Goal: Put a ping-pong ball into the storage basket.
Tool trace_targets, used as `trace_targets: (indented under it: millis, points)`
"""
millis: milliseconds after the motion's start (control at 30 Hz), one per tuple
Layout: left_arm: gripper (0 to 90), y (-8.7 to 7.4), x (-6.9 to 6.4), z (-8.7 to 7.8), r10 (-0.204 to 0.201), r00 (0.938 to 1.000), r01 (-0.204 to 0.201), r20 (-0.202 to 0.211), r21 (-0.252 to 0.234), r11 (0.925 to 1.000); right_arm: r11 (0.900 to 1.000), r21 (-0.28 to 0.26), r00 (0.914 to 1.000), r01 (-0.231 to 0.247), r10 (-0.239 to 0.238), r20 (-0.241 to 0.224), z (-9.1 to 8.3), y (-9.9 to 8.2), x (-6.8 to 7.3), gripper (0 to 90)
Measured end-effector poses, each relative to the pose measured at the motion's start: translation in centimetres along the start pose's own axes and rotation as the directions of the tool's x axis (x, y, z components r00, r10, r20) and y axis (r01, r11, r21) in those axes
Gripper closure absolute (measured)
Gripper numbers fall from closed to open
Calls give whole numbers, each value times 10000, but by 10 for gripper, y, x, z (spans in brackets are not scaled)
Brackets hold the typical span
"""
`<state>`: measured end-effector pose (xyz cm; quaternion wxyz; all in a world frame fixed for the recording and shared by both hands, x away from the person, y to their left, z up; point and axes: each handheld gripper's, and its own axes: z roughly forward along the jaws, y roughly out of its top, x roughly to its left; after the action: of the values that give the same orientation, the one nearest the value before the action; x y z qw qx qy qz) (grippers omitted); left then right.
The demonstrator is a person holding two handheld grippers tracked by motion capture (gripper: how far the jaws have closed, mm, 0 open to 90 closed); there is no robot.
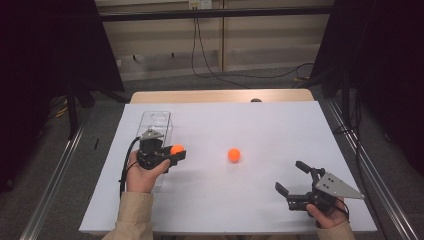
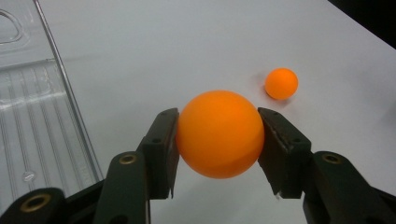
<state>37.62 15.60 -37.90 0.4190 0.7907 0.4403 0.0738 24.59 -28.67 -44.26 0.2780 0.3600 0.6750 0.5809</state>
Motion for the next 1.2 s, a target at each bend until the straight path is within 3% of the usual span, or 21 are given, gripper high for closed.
trace_targets:
  millis: [1200]
  points:
    - [509,0,12,-15,-226,9994,219,-278,-254,9994,10000,0,10000,2,-2,8,0,0,0,24]
